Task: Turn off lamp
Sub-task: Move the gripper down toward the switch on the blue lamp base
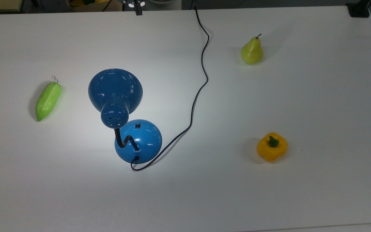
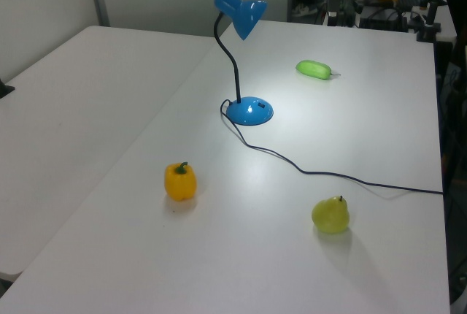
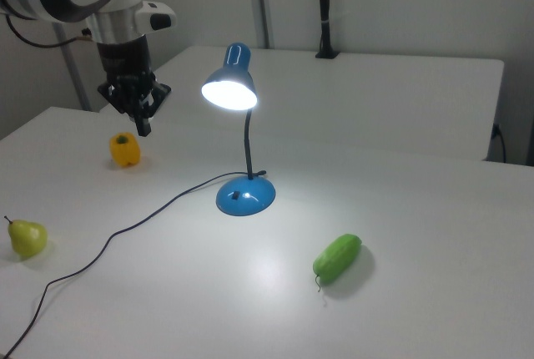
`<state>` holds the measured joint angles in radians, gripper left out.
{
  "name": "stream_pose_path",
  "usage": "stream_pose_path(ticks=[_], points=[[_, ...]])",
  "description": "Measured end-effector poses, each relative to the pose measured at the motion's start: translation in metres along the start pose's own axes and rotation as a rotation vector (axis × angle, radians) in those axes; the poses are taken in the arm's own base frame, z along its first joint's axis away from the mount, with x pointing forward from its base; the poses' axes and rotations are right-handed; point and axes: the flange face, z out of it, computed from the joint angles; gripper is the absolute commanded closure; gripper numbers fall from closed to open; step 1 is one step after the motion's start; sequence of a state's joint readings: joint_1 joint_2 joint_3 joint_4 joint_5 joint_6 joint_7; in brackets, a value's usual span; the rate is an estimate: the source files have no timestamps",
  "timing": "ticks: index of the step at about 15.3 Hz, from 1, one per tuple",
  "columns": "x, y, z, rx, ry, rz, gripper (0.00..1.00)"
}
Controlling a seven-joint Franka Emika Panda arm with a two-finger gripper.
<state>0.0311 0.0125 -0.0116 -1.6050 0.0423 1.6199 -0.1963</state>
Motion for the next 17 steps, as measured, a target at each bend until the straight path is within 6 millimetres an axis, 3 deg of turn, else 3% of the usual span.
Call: stream_pose_path(ticks=[7,17], points=[[-0.002,0.002,0.043,0.010,-0.054,0.005,1.00],[0.014,0.012,0.118,-0.028,0.120,0.016,1.00]])
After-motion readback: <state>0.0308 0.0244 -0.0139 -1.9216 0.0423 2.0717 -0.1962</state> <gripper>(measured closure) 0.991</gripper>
